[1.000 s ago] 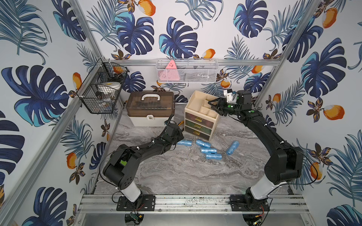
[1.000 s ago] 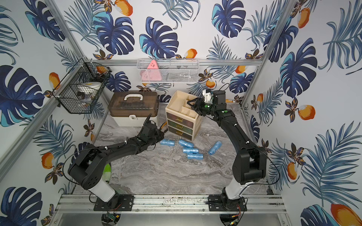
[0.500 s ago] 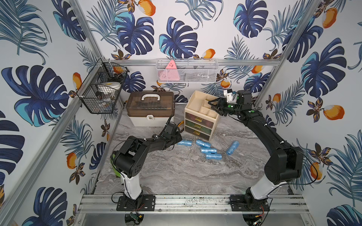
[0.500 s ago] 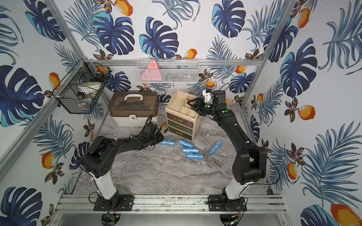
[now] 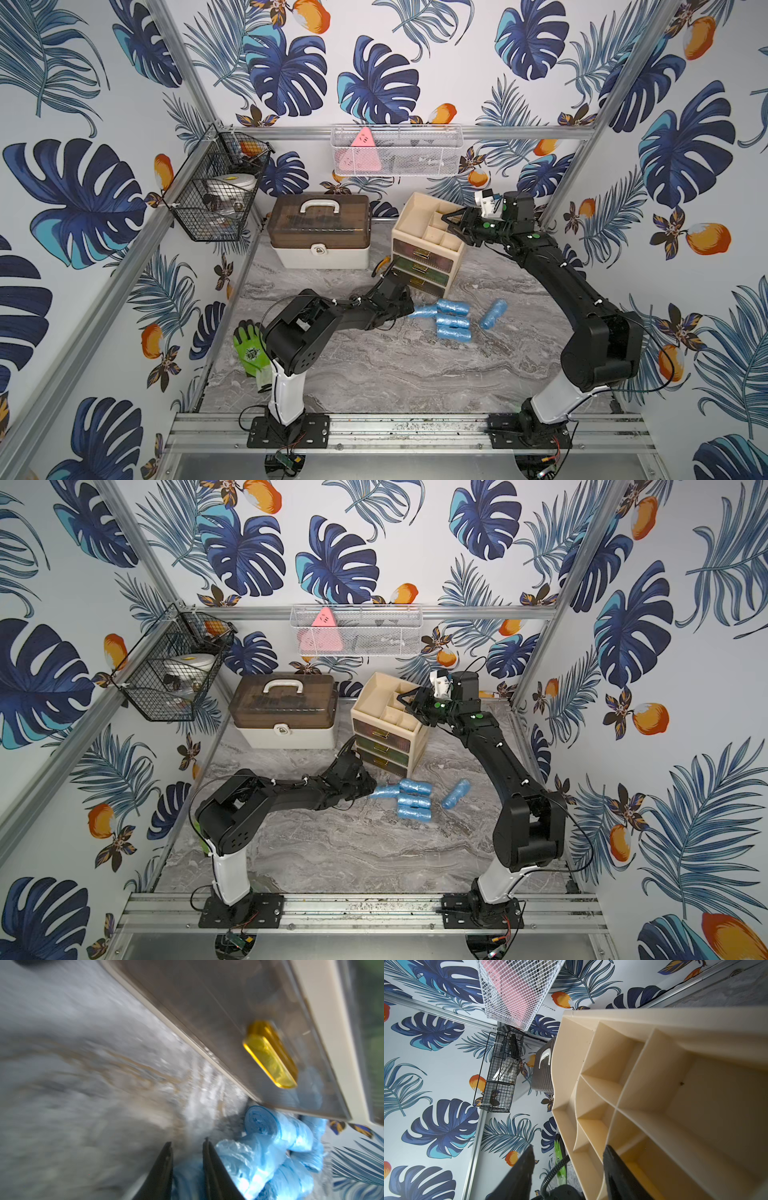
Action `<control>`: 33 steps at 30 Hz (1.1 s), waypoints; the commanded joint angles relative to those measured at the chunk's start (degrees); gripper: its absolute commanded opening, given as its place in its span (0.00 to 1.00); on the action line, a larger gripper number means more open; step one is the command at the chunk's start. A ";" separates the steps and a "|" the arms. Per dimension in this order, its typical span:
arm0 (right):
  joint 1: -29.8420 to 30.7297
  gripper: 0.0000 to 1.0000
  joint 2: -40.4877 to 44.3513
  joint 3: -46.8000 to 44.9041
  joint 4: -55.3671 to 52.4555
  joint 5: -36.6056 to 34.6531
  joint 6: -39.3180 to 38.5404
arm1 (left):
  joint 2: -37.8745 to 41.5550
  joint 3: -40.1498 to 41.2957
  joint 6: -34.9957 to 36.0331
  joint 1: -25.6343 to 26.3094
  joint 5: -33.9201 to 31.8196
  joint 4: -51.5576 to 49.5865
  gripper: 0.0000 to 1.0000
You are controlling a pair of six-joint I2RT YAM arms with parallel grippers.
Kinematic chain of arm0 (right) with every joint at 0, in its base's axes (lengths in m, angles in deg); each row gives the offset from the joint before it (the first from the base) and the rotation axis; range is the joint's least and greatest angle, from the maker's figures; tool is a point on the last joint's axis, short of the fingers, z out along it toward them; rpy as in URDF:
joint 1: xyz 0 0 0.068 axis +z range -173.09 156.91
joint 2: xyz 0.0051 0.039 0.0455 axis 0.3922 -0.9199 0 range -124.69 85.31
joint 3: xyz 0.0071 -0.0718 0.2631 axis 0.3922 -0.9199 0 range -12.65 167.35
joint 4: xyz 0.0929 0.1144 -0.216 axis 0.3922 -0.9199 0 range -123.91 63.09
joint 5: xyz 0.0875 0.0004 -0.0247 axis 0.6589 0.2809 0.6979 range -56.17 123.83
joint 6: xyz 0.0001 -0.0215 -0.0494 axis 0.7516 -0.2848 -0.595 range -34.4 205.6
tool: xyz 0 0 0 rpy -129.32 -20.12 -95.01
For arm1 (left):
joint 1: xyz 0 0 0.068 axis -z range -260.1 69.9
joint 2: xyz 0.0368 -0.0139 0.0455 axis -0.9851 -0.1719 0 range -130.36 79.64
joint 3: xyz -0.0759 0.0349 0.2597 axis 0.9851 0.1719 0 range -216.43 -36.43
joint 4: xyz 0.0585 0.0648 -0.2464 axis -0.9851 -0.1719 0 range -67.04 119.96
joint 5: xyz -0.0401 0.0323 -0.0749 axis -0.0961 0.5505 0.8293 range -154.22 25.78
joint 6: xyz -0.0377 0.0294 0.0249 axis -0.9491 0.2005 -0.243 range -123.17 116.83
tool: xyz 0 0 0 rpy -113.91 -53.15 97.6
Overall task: Sort the rolls of trash bags by color and place them into the drawer
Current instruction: Move the roll of trash bags to the center of the board, then open the drawer in the storage box.
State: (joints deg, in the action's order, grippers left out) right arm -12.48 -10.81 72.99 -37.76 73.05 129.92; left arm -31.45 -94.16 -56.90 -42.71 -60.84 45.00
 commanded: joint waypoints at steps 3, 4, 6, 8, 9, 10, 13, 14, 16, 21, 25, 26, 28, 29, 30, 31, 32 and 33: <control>-0.66 0.56 -0.96 -0.66 -11.39 -2.12 1.12 | 0.94 2.00 -6.80 0.94 -1.14 6.97 0.30; -0.72 0.56 -0.91 -0.57 -11.38 -2.00 1.15 | 2.01 2.99 -7.95 0.85 -2.09 7.87 0.30; -0.82 0.56 -0.81 -0.48 -11.21 -1.72 1.21 | 3.85 4.72 -9.60 0.70 -3.68 9.73 0.31; -0.79 0.56 -0.72 -0.23 -10.95 -1.52 1.47 | 5.21 6.16 -11.88 0.61 -4.85 11.94 0.32; -0.82 0.56 -0.71 -0.05 -10.93 -1.41 1.49 | 5.56 7.13 -13.58 0.50 -5.28 13.84 0.33; -0.79 0.56 -0.79 0.13 -10.88 -1.30 1.59 | 5.52 7.90 -15.27 0.19 -5.53 16.48 0.33; -0.83 0.56 -0.98 0.22 -10.44 -0.95 1.93 | 3.40 8.30 -19.58 -0.34 -5.08 23.34 0.34; -0.77 0.56 -0.96 0.06 -10.16 -0.93 2.14 | 2.04 7.80 -21.09 -0.52 -4.59 24.94 0.34; -0.79 0.56 -0.96 -0.13 -9.74 -0.65 2.53 | -0.47 7.32 -23.51 -0.78 -4.26 29.34 0.34; -0.86 0.56 -0.28 -0.07 -10.35 -0.56 2.17 | -3.82 7.11 -26.18 -1.00 -5.88 36.63 0.34; -1.10 0.56 -0.10 0.21 -10.38 -0.26 2.38 | -4.18 7.11 -26.20 -1.17 -7.65 39.29 0.34; -1.12 0.56 -0.19 0.29 -10.30 -0.20 2.54 | -4.42 7.10 -26.37 -1.18 -7.92 40.28 0.34; -1.14 0.56 -0.25 0.40 -10.03 0.04 2.94 | -5.15 6.98 -26.85 -1.40 -8.43 42.11 0.34; -1.13 0.56 -0.23 0.40 -9.92 0.13 3.09 | -5.57 6.81 -27.13 -1.48 -8.67 42.53 0.33; -1.14 0.56 -0.23 0.40 -9.85 0.24 3.16 | -6.11 6.61 -27.50 -1.44 -8.79 43.00 0.33; -1.15 0.56 -0.30 0.49 -9.74 0.24 3.24 | -6.59 6.43 -27.92 -1.51 -8.98 43.25 0.32; -1.12 0.56 -0.23 0.56 -9.71 0.24 3.30 | -7.11 6.37 -28.36 -1.56 -9.15 43.65 0.32; -1.14 0.56 -0.26 0.66 -9.83 0.24 3.31 | -7.80 6.41 -28.87 -1.54 -9.43 44.65 0.31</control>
State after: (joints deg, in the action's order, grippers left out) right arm -13.44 -10.46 73.78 -40.21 75.43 131.62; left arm -38.31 -87.37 -83.66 -44.11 -68.78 84.76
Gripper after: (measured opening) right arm 0.558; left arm 0.313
